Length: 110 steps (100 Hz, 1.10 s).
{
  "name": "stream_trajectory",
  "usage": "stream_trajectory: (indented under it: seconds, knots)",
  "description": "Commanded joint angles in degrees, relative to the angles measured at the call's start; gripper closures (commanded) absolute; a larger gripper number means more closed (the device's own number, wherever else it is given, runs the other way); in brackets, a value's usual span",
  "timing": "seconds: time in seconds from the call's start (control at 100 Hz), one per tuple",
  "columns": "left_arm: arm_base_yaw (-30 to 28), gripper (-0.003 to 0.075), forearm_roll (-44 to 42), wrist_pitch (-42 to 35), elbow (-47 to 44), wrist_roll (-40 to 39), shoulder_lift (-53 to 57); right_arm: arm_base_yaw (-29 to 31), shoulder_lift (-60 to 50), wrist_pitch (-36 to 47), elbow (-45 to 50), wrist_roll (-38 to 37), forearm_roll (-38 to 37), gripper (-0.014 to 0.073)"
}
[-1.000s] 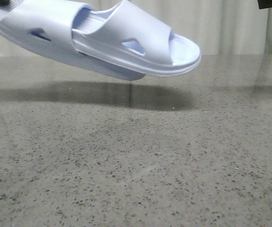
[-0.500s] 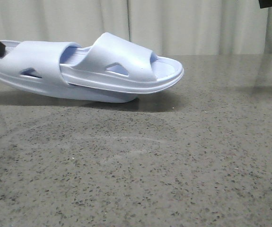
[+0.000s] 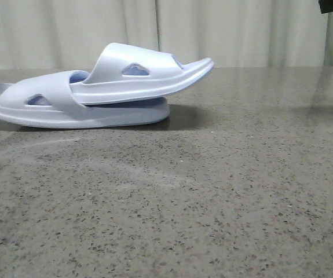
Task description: Insert blue slippers together front up
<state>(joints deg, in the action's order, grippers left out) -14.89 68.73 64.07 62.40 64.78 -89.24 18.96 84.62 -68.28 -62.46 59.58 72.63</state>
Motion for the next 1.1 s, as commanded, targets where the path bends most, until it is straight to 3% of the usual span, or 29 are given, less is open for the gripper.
stream_trajectory:
  seconds: [0.0, 0.1, 0.24, 0.43, 0.77, 0.9, 1.09]
  knots:
    - [-2.29, 0.0320, 3.46, 4.45, 4.11, 0.46, 4.91, 0.51, -3.29, -1.61, -1.61, 0.29, 3.10, 0.0482]
    - [-3.38, 0.0425, 4.83, 3.50, 5.15, 0.46, 8.40, 0.51, -4.60, -0.47, -1.61, 0.29, 3.10, 0.0517]
    - [-2.37, 0.0709, 5.22, -0.41, 5.15, 3.97, 13.64, 0.10, -6.77, 0.55, -1.48, 0.29, 3.10, 0.0673]
    - [2.74, 0.0705, 4.07, -12.73, 4.50, 4.66, 20.58, -4.91, -11.63, 10.19, 1.40, 0.29, 3.10, 0.0673]
    - [23.22, 0.0705, -5.58, -48.49, -6.17, 4.66, 33.07, -27.07, -24.39, 45.81, 13.01, 6.80, 2.54, 0.0673]
    - [28.33, 0.0705, -5.22, -53.02, -13.62, 4.66, 37.11, -31.66, -29.73, 54.82, 20.66, 7.04, -0.24, 0.0673]
    - [28.62, 0.0705, -2.12, -57.90, -25.45, 4.75, 45.76, -32.17, -40.60, 61.42, 34.83, 7.04, -0.57, 0.0673]
